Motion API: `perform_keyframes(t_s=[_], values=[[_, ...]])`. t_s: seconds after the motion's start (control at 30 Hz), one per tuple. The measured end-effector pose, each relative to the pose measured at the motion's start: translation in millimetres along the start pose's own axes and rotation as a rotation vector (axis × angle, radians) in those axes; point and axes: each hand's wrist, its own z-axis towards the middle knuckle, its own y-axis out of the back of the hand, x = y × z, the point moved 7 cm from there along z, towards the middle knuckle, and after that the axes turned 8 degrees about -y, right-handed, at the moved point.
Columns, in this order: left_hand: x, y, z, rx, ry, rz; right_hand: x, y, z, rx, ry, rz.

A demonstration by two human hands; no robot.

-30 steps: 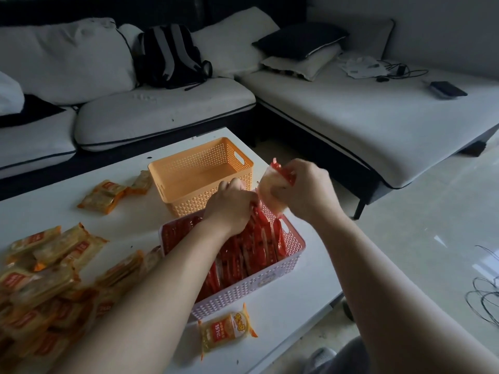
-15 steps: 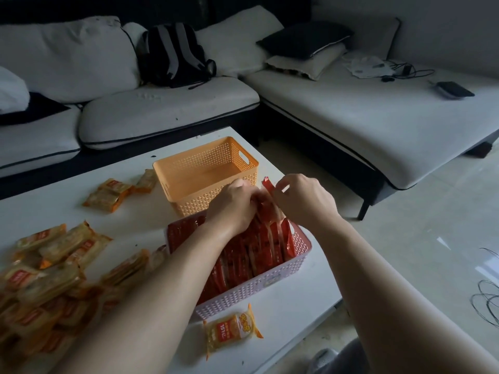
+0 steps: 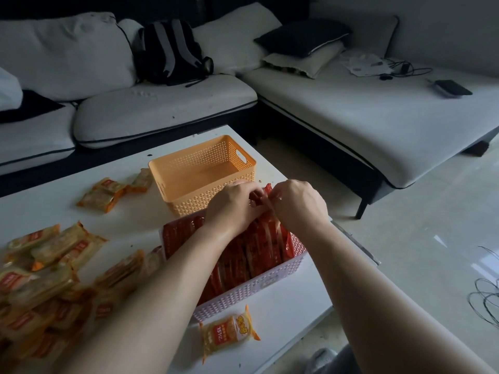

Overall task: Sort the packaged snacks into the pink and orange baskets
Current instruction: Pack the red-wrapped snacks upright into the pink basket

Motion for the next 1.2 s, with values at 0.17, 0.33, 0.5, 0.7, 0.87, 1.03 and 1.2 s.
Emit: perform_keyframes(t_s=[0.17, 0.33, 0.5, 0.7, 0.87, 1.03, 1.2], values=[[-12, -2, 3, 0.004, -0.088, 0.096, 2, -6, 1, -0.02, 0.091, -0.116], [-19, 1, 4, 0.078, -0.148, 0.278, 11, -9, -11, 0.086, 0.236, -0.226], [-15, 2, 5, 0.095, -0.108, 0.302, 28, -5, -28, 0.051, 0.255, -0.312], [-4, -4, -2, 0.181, -0.036, 0.189, 36, -3, -37, 0.101, 0.235, -0.358], [4, 36, -48, 0.048, 0.01, 0.056, 39, -9, -40, 0.173, 0.188, -0.371], [15, 63, -132, 0.028, 0.154, 0.263, 45, -9, -51, 0.174, 0.069, -0.327], [17, 57, -181, 0.046, 0.21, 0.209, 34, -16, -68, 0.151, -0.156, -0.138]])
